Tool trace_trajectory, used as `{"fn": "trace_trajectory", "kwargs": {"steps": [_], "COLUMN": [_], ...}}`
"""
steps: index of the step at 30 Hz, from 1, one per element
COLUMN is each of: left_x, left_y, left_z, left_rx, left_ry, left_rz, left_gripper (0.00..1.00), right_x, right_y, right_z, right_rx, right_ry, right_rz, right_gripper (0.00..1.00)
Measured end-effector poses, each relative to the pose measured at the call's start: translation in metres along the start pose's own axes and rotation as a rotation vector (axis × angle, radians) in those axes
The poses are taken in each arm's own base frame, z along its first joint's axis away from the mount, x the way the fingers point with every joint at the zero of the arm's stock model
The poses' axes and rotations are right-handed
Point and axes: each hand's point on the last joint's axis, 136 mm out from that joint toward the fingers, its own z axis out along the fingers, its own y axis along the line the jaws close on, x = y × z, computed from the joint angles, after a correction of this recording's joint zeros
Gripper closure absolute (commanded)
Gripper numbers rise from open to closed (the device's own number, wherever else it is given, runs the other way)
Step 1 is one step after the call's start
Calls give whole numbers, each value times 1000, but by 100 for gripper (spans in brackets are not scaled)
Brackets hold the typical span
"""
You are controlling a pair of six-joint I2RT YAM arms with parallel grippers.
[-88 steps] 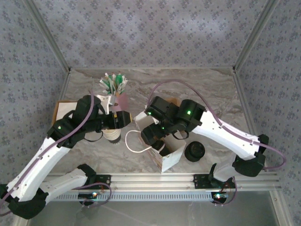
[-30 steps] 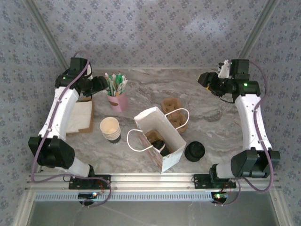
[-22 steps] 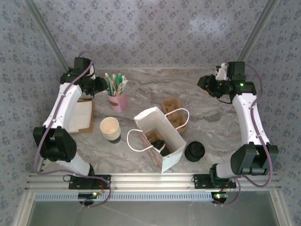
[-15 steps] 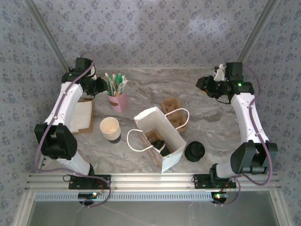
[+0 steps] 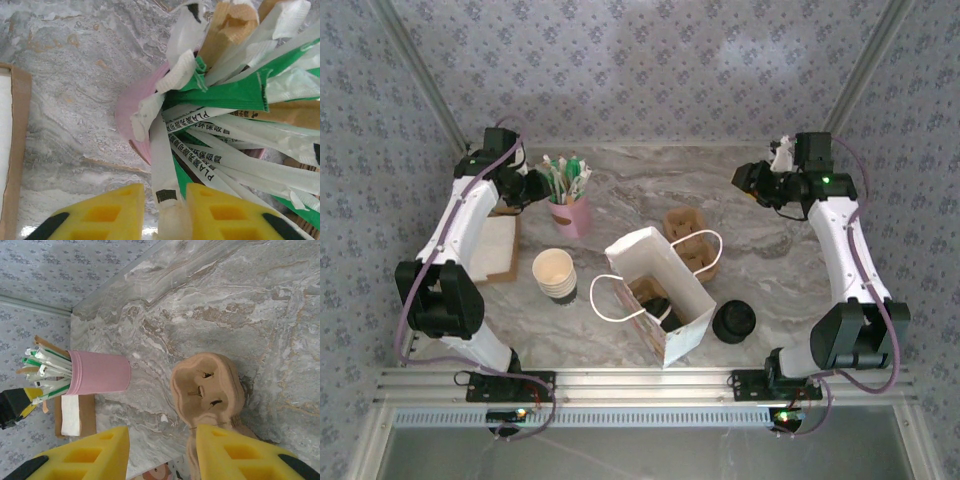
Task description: Pack the takeout coffee
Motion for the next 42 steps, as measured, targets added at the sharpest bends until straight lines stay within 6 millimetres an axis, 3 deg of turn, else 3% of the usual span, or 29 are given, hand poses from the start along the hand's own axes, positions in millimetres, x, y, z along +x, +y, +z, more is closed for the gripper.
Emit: {"fn": "trace_trajectory", "kwargs": {"steps": [10, 15, 19, 23, 30, 42], "left_x": [0, 0, -3, -9, -10, 26], "left_y": [0, -1, -6, -15, -32, -56], "left_z": [0, -4, -21, -54, -130, -243], "left_rx": [-1, -2, 7, 29, 83, 237], "left_ry": [0, 3, -20, -77, -202, -349], "left_rz": [7, 10, 15, 27, 54, 106], "left_gripper": [97, 97, 97, 97, 96, 96], "right_x": [2, 4, 7, 12, 15, 24], "right_y": [3, 4, 9, 17, 36, 46], "right_z": [1, 2, 3, -1, -17, -38], "right_rx": [-4, -7, -12, -24, -53, -56], "right_ry": [6, 11, 19, 21, -7, -23], "right_rz": [-5, -9, -17, -33, -72, -88], "right_gripper": [57, 57, 57, 56, 56, 56]}}
